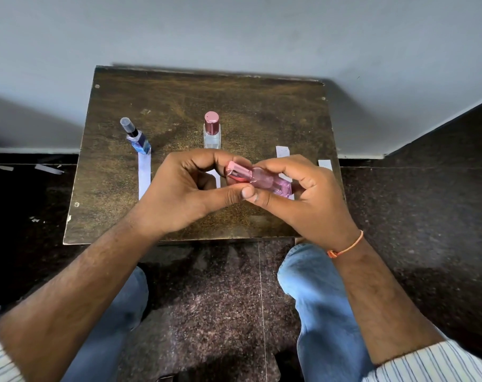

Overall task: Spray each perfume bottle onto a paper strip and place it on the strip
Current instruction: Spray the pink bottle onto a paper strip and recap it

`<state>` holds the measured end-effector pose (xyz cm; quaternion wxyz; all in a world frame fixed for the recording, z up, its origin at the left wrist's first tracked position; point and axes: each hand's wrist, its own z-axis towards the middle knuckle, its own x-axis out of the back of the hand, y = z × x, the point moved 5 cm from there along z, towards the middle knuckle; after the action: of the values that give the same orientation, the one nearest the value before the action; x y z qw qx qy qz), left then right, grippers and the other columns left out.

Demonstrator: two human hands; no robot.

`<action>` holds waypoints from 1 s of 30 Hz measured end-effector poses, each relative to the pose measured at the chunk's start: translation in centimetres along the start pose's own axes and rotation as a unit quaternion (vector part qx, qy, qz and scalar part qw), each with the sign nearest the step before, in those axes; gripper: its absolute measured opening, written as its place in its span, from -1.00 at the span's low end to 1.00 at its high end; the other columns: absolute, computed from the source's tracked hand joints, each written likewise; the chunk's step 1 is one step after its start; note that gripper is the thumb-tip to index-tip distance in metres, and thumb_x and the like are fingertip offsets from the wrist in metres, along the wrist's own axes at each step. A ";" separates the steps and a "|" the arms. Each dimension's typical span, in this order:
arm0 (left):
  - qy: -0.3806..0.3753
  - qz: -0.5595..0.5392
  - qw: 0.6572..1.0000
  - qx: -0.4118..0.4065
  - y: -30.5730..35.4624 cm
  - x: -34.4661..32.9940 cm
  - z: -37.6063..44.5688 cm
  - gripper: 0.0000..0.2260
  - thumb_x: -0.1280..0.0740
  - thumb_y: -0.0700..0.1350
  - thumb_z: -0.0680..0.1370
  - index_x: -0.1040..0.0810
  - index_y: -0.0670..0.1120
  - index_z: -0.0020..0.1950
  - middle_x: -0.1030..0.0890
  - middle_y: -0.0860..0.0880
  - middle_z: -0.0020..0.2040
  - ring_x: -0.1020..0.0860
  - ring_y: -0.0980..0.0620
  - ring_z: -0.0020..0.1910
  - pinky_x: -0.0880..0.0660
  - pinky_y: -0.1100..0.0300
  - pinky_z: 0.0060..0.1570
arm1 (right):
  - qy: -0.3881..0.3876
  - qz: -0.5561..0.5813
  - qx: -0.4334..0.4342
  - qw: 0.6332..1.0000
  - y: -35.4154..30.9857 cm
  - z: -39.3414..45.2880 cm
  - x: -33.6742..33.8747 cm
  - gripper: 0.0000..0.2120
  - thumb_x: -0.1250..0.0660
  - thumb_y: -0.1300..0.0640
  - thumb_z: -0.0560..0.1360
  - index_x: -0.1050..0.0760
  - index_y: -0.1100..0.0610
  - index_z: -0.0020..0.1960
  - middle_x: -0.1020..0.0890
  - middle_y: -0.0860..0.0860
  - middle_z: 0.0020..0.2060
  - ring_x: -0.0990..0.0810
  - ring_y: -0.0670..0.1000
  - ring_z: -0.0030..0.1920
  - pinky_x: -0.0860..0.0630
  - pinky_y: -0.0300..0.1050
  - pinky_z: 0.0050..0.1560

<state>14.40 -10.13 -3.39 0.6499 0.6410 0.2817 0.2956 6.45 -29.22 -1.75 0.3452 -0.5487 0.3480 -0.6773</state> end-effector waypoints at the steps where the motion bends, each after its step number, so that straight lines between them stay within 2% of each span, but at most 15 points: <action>1: 0.001 -0.002 1.000 0.004 -0.1 -0.1 0.0 -0.67 -0.65 0.11 0.45 -0.74 0.11 0.17 -0.77 -0.05 0.00 -0.37 -0.07 -0.52 -0.38 -0.03 -0.55 | 0.000 -0.001 0.006 1.000 0.1 0.1 0.1 -0.67 -0.66 0.04 0.46 -0.74 0.12 0.18 -0.72 -0.06 0.05 -0.68 -0.04 0.07 -0.63 -0.03 0.04; 4: 0.000 -0.001 1.000 0.027 -0.4 0.1 -0.2 -0.64 -0.69 0.01 0.43 -0.71 0.06 0.18 -0.71 -0.05 -0.06 -0.34 0.13 -0.51 -0.33 0.25 -0.48 | -0.002 0.037 -0.013 0.999 0.2 0.3 0.2 -0.67 -0.65 0.02 0.44 -0.74 0.01 0.19 -0.62 0.01 0.03 -0.59 -0.11 -0.02 -0.58 0.03 -0.19; 6: -0.008 0.018 0.999 0.030 -0.4 0.1 -0.3 -0.63 -0.68 -0.04 0.43 -0.72 0.01 0.20 -0.69 -0.02 -0.10 -0.35 0.17 -0.51 -0.34 0.33 -0.49 | 0.005 0.075 -0.029 0.997 0.3 0.3 0.3 -0.69 -0.63 -0.02 0.44 -0.72 -0.09 0.17 -0.62 0.03 0.03 -0.57 -0.09 -0.06 -0.54 0.11 -0.26; 8: -0.013 0.043 0.999 0.027 -0.4 -0.1 -0.3 -0.63 -0.67 -0.04 0.43 -0.73 0.07 0.21 -0.69 0.03 -0.13 -0.33 0.15 -0.52 -0.31 0.31 -0.48 | 0.010 0.109 -0.033 0.993 0.3 0.3 0.3 -0.69 -0.63 0.00 0.45 -0.71 -0.10 0.17 -0.64 0.06 0.04 -0.59 -0.01 -0.05 -0.54 0.15 -0.25; 11: -0.006 0.080 0.997 0.002 -0.3 -0.3 -0.4 -0.63 -0.64 -0.03 0.47 -0.73 0.06 0.27 -0.68 0.04 -0.20 -0.32 0.11 -0.50 -0.28 0.28 -0.46 | 0.013 0.133 -0.043 0.990 0.7 0.4 0.5 -0.68 -0.62 0.06 0.46 -0.72 0.00 0.20 -0.68 0.11 0.08 -0.62 0.20 0.06 -0.60 0.28 -0.14; 14: 0.026 0.123 0.991 -0.038 0.1 -0.2 -0.4 -0.76 -0.62 -0.01 0.51 -0.76 0.10 0.16 -0.68 0.02 -0.25 -0.31 0.15 -0.49 -0.27 0.28 -0.45 | -0.001 0.138 -0.056 0.989 1.3 0.3 0.2 -0.66 -0.62 0.10 0.48 -0.73 0.14 0.23 -0.72 0.11 0.11 -0.61 0.27 0.12 -0.62 0.37 -0.06; 16: 0.042 0.151 0.986 -0.063 0.4 -0.1 -0.5 -0.81 -0.62 -0.02 0.52 -0.77 0.08 0.13 -0.73 0.04 -0.23 -0.33 0.18 -0.49 -0.29 0.29 -0.46 | 0.007 0.135 -0.058 0.989 1.2 0.3 -0.2 -0.63 -0.62 0.14 0.49 -0.71 0.15 0.28 -0.72 0.14 0.11 -0.61 0.28 0.10 -0.64 0.39 -0.05; 17: 0.057 0.160 0.983 -0.069 0.5 0.1 -0.5 -0.79 -0.61 -0.03 0.52 -0.78 0.05 0.14 -0.75 0.04 -0.20 -0.36 0.20 -0.49 -0.31 0.31 -0.46 | 0.018 0.130 -0.059 0.990 1.0 0.3 -0.3 -0.61 -0.62 0.14 0.49 -0.70 0.15 0.30 -0.71 0.15 0.12 -0.62 0.26 0.09 -0.66 0.35 -0.05; 20: 0.106 0.190 0.973 -0.076 0.8 0.8 -0.8 -0.74 -0.64 -0.05 0.51 -0.78 -0.01 0.18 -0.76 0.08 -0.16 -0.44 0.20 -0.49 -0.36 0.38 -0.42 | 0.063 0.110 -0.049 0.991 0.2 0.5 -0.4 -0.57 -0.63 0.14 0.47 -0.69 0.19 0.31 -0.72 0.13 0.10 -0.67 0.03 -0.02 -0.72 0.00 -0.17; 22: 0.126 0.215 0.965 -0.085 1.1 1.0 -1.0 -0.76 -0.64 -0.06 0.51 -0.77 0.01 0.15 -0.75 0.15 -0.15 -0.47 0.14 -0.49 -0.39 0.39 -0.42 | 0.097 0.083 -0.041 0.991 -0.5 0.5 -0.7 -0.60 -0.64 0.10 0.47 -0.71 0.19 0.27 -0.73 0.08 0.05 -0.68 -0.11 -0.08 -0.70 -0.09 -0.26; 26: 0.167 0.250 0.947 -0.111 2.0 1.0 -1.4 -0.75 -0.62 -0.09 0.50 -0.72 0.10 0.14 -0.74 0.17 -0.15 -0.52 -0.01 -0.49 -0.42 0.35 -0.45 | 0.176 0.067 -0.043 0.981 -1.5 0.2 -2.2 -0.65 -0.68 0.04 0.44 -0.74 0.15 0.16 -0.76 0.00 -0.01 -0.76 -0.07 -0.07 -0.72 -0.10 -0.21; 30: 0.165 0.278 0.940 -0.106 2.0 1.1 -1.3 -0.79 -0.61 -0.07 0.54 -0.78 0.04 0.17 -0.75 0.13 -0.16 -0.52 0.06 -0.48 -0.43 0.37 -0.39 | 0.223 0.058 -0.052 0.972 -2.2 0.2 -3.0 -0.65 -0.68 0.12 0.44 -0.74 0.24 0.15 -0.76 0.05 0.01 -0.75 -0.12 -0.03 -0.65 -0.33 -0.11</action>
<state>14.09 -8.44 -1.44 0.5504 0.5632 0.1633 0.5943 6.93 -25.56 -1.36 0.2684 -0.3805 0.4820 -0.7422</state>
